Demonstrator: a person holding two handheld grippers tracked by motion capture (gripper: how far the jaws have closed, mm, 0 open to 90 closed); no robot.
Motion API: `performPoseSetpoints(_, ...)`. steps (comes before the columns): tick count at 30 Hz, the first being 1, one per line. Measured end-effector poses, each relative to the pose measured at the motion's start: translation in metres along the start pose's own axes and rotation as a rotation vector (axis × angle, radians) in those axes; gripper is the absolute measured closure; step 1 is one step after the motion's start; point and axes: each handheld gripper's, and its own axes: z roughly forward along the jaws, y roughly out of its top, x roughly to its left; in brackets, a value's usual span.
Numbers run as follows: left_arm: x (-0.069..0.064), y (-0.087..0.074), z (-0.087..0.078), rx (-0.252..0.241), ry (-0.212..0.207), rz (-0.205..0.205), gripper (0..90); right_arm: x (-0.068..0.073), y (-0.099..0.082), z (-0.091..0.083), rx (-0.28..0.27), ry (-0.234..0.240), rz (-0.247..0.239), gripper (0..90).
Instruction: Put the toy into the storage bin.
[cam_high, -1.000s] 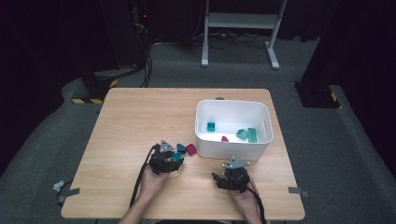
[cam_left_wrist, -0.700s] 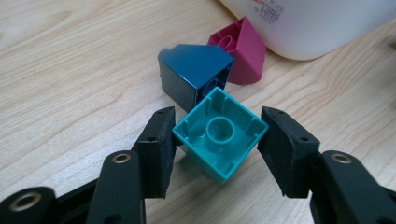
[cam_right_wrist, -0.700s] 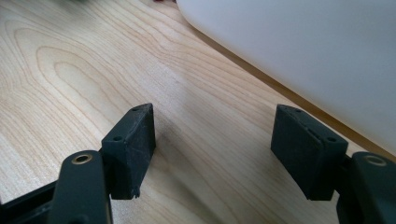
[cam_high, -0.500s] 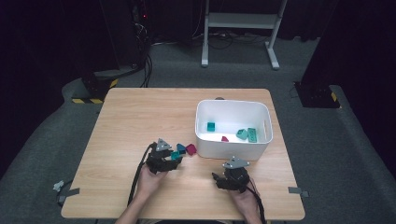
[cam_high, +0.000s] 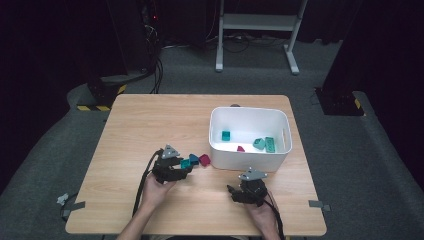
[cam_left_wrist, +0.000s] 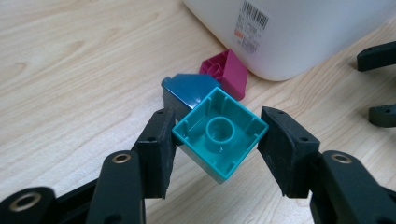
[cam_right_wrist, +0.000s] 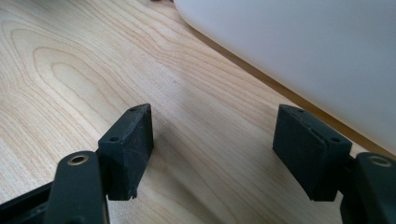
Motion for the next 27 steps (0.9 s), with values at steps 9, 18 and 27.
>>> performPoseSetpoints(9, 0.003, 0.013, -0.014, -0.024, -0.007, 0.003, 46.9, 0.000, 0.000, 0.000, 0.000, 0.001, -0.001, 28.8)
performPoseSetpoints(18, 0.004, 0.023, -0.018, -0.030, -0.038, -0.002, 47.0, 0.000, 0.000, 0.000, 0.002, 0.002, -0.003, 28.3)
performPoseSetpoints(27, 0.003, 0.040, -0.030, -0.047, -0.055, 0.015, 46.9, 0.000, 0.000, 0.000, 0.002, 0.002, -0.003, 28.2)
